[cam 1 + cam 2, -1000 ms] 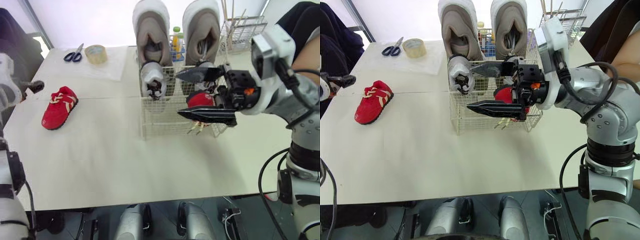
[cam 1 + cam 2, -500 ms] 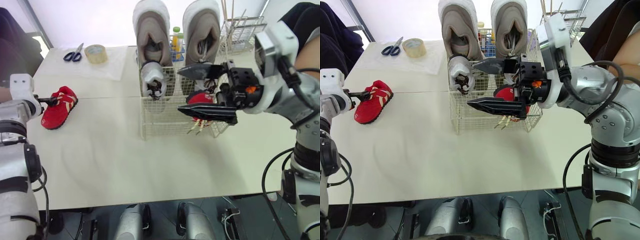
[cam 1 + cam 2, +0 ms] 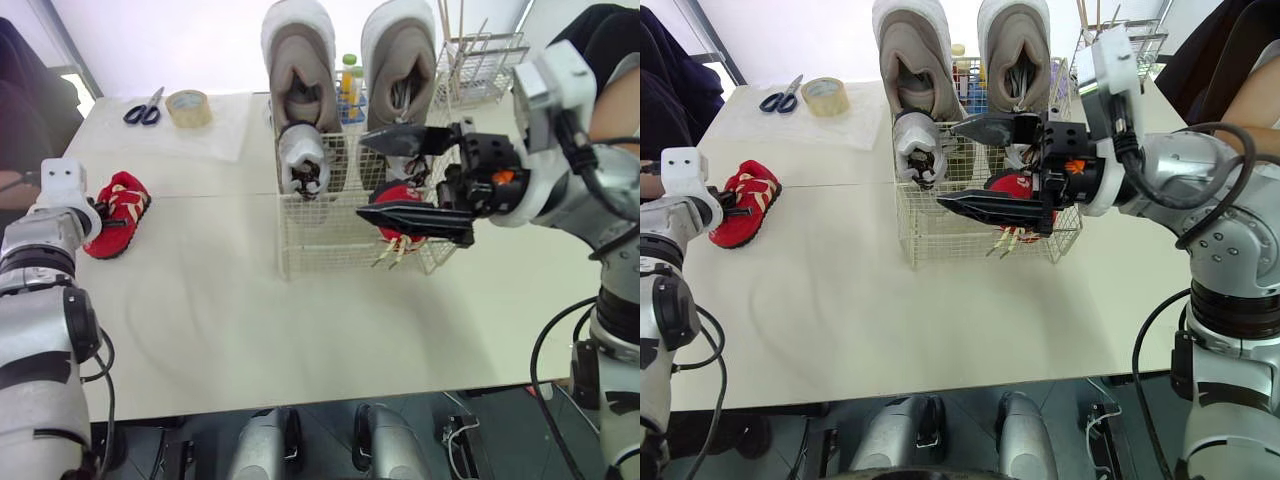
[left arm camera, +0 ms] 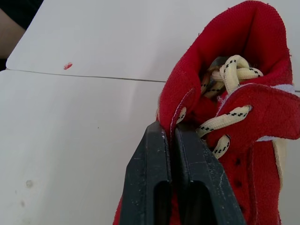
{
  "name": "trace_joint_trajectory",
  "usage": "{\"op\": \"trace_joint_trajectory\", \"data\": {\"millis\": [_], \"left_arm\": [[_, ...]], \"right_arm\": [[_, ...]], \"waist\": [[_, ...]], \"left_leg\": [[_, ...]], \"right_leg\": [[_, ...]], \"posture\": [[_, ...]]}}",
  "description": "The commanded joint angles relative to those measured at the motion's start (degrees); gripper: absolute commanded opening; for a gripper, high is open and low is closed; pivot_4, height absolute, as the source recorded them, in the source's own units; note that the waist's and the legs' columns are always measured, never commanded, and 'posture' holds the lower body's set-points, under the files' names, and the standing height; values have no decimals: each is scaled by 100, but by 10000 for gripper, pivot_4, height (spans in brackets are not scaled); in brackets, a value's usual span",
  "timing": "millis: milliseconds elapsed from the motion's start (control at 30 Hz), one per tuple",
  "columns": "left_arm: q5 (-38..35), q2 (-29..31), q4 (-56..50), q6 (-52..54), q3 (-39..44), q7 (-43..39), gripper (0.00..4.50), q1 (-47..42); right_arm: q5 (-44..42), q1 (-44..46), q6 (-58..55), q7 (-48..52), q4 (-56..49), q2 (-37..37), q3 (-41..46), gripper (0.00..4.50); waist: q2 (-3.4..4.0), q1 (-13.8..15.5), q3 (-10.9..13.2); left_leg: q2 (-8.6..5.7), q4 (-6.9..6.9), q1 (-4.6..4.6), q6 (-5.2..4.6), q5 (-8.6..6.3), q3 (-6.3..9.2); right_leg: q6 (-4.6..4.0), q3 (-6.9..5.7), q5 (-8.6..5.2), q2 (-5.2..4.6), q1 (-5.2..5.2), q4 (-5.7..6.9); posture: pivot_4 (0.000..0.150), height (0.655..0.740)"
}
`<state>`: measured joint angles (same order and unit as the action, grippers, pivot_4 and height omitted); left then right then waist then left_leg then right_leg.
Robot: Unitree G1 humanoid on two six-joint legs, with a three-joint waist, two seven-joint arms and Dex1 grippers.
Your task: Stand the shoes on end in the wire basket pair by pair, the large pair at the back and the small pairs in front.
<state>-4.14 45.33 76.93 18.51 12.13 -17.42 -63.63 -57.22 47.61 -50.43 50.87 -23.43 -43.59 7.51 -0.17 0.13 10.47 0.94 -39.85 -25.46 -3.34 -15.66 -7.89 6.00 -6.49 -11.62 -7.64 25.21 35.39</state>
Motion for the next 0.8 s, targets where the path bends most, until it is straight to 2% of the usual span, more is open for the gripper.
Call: {"op": "trace_joint_trajectory", "data": {"millis": [33,233,367,433,567,667,800], "left_arm": [[50,-1,42,39,122,48,443,-49],[-245,-74,-116,346,421,-169,443,-236],[-485,-172,-744,926,488,-505,443,-359],[-833,-392,-1651,882,764,-410,443,-197],[-1379,-1252,-4184,269,1304,247,443,652],[-1591,-2317,-6241,-479,1397,903,443,1359],[-1910,-3184,-7667,-619,1340,1382,443,1768]], "right_arm": [[-40,108,93,-44,-118,-62,143,44979],[-77,67,53,-99,-174,-130,193,44979],[-88,-4,70,-92,-167,-165,215,44979],[-58,-14,98,-76,-137,-145,182,44979],[10,17,143,-46,-69,-95,103,44979],[46,119,147,-14,17,-80,43,44979],[125,188,167,89,127,-122,2,44979]], "waist": [[0,9,0],[0,25,0],[-2,69,0],[-9,71,1],[-24,43,7],[-24,7,6],[-26,14,7]], "left_leg": [[0,-1,0,0,0,0],[0,-4,0,-1,0,0],[-2,-8,-3,-2,-1,2],[-2,-13,-5,-5,-3,6],[-3,-17,-9,-7,-4,11],[-2,-14,-3,-7,-3,7],[-2,-16,2,-8,-3,5]], "right_leg": [[0,0,0,0,-1,0],[0,0,0,-1,-1,1],[0,-1,0,-1,-4,1],[0,-2,0,-1,-8,0],[7,0,6,-6,-11,-7],[15,1,11,-5,-19,-8],[17,-1,12,-3,-24,-17]], "posture": [[1500,7400],[1500,7400],[1500,7400],[1500,7400],[1500,7400],[1500,7400],[1500,7400]]}}
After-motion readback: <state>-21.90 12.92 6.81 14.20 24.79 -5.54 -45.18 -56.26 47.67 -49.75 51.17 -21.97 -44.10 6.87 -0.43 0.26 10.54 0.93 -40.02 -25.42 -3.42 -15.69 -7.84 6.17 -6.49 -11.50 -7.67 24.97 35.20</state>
